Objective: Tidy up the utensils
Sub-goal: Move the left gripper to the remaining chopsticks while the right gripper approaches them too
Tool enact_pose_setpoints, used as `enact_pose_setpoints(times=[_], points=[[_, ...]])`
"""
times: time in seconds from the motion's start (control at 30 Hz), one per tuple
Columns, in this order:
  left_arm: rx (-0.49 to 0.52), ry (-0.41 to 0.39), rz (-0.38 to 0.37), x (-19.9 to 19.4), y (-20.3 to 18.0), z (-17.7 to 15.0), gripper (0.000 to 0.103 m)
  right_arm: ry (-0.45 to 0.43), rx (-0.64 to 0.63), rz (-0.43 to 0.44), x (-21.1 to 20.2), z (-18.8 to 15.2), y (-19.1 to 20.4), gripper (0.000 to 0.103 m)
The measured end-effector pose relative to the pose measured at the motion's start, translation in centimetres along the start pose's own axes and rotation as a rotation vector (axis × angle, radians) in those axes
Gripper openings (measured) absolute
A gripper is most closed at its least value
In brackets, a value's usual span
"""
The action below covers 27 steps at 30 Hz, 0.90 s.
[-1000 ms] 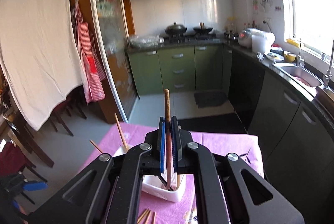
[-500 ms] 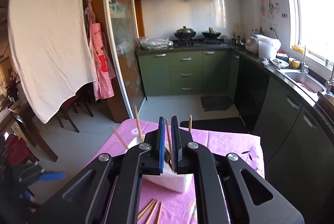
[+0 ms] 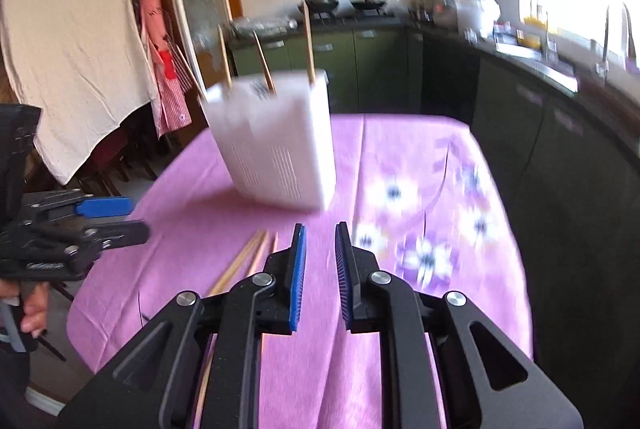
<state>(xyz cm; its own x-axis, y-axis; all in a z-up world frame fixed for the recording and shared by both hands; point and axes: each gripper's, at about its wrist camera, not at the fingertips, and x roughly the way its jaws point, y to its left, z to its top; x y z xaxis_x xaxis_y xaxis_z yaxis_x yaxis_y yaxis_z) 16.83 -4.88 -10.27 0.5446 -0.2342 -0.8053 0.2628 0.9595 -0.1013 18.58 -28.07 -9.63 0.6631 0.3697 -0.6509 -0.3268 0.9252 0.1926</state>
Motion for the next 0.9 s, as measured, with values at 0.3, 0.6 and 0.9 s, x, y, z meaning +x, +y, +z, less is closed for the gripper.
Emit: enact_pose_setpoints(times=[0.3, 0.6, 0.9], points=[[-0.009, 0.140, 0.008, 6.6, -0.2, 0.2, 0.030, 0.040, 0.070, 0.030, 0.6, -2.1, -2.3, 0.018], [-0.017, 0.181, 0.029, 8.7, 0.7, 0.3, 0.024, 0.049, 0.096, 0.059, 0.9, -1.9, -2.5, 0.018], [-0.059, 0.197, -0.053, 8.9, 0.9, 0.6, 0.022, 0.063, 0.102, 0.080, 1.3, -1.8, -2.2, 0.018]])
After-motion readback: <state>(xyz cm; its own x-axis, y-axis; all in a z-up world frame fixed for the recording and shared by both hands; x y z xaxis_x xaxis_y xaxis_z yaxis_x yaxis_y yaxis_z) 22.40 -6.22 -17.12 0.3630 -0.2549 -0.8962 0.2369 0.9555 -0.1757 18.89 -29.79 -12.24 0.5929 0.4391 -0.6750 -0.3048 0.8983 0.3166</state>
